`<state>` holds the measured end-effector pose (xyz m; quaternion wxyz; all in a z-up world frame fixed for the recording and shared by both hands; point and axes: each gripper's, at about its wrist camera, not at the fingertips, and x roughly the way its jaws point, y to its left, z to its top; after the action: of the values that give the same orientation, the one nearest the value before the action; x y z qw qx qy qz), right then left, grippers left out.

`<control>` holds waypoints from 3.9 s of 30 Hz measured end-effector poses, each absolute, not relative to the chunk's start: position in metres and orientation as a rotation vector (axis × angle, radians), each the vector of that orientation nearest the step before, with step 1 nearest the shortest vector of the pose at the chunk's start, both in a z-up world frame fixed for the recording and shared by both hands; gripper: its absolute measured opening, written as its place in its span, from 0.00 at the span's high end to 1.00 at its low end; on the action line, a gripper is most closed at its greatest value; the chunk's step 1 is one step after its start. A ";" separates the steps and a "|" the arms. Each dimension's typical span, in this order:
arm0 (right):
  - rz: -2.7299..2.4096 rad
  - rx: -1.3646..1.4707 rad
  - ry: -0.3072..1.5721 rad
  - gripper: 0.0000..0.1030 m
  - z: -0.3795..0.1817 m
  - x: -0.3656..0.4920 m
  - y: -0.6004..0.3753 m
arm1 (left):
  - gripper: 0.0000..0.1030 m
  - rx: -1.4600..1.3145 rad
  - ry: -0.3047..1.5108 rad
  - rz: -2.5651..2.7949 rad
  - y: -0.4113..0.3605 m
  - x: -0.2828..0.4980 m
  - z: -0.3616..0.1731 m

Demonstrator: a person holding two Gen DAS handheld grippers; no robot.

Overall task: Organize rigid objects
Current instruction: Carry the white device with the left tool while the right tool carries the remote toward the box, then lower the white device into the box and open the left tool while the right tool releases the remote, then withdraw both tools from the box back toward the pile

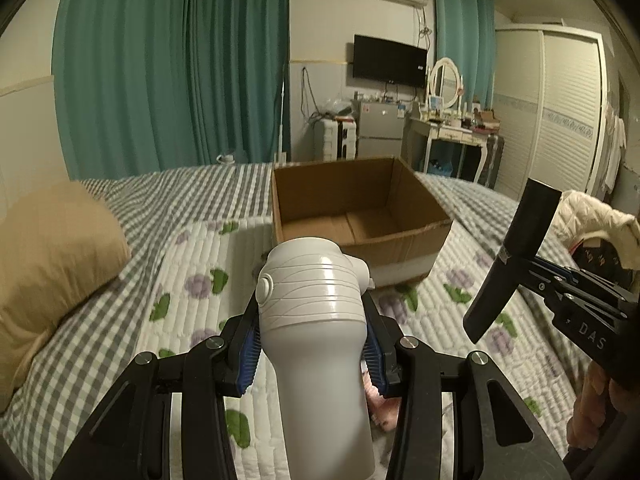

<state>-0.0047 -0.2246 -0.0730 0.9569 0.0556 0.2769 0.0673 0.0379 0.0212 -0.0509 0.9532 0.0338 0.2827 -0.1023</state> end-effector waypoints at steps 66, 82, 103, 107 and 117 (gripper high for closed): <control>0.215 -0.033 0.803 0.90 -0.082 0.273 -0.205 | 0.25 0.090 0.878 -0.191 -0.043 0.300 -0.097; 0.160 0.002 0.615 0.37 0.002 0.206 -0.212 | 0.17 0.019 0.720 -0.129 0.000 0.225 -0.003; 0.054 -0.019 0.305 0.00 0.113 0.012 -0.216 | 0.02 -0.036 0.441 -0.105 0.029 0.061 0.108; 0.028 -0.026 0.291 0.00 0.112 -0.013 -0.218 | 0.02 -0.031 0.422 -0.108 0.030 0.044 0.109; 0.020 -0.048 0.353 0.00 0.071 -0.039 -0.215 | 0.02 -0.028 0.448 -0.124 0.031 0.027 0.065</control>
<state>-0.0385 -0.2152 0.0708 0.9841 -0.0240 0.1755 0.0097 0.0274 0.0313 0.0649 0.9730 -0.0140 0.2220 -0.0613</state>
